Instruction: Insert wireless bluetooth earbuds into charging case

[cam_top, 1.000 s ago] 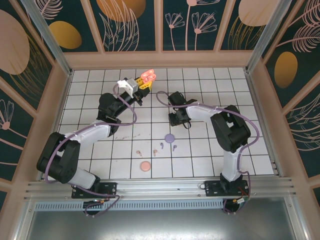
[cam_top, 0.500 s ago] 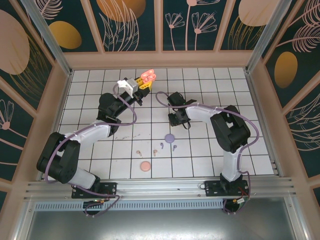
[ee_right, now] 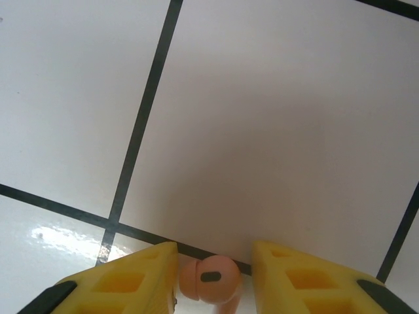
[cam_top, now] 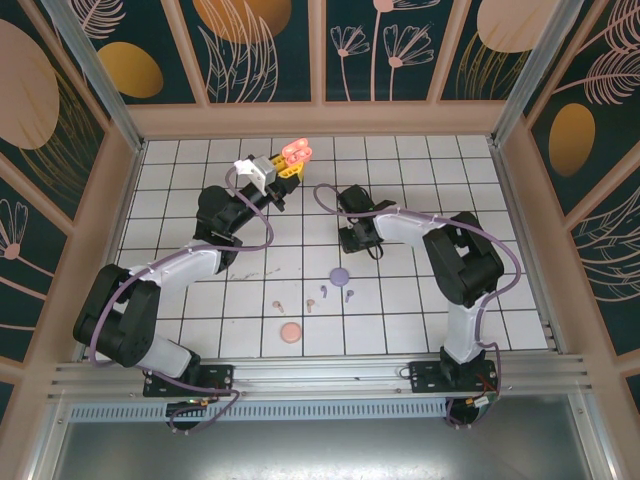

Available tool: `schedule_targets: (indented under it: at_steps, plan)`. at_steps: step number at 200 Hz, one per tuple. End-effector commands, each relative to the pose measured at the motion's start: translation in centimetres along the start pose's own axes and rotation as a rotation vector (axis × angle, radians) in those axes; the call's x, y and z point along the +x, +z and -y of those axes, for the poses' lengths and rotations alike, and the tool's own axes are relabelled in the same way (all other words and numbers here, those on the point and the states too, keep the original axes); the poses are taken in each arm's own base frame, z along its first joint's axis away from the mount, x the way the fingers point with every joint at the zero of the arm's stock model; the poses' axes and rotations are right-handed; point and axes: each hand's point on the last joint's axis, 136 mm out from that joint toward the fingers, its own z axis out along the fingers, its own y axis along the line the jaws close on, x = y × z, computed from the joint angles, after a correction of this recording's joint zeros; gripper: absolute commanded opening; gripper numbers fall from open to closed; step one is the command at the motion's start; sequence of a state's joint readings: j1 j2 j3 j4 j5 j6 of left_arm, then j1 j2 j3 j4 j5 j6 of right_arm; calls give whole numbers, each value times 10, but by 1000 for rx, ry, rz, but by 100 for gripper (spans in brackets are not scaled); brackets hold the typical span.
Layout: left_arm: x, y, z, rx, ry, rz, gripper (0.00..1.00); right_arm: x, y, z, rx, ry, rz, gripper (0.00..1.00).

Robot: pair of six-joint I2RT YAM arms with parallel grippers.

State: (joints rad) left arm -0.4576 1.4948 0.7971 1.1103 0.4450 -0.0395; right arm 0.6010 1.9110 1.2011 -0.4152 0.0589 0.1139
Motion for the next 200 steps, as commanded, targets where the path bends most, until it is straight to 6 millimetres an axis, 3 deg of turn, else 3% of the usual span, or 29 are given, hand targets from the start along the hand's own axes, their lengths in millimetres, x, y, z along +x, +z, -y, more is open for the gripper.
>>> schedule_targets:
  at_steps: [1, 115, 200]
  plan:
    - [-22, 5, 3, 21, 6, 58, 0, 11, -5, 8, 17, 23, -27, 33]
    - [-19, 5, 3, 22, 1, 55, 0, 3, 1, 8, 79, 141, -35, 38]
    - [-21, 5, 4, 21, 3, 59, 0, -1, 0, 3, 74, 140, -20, 24]
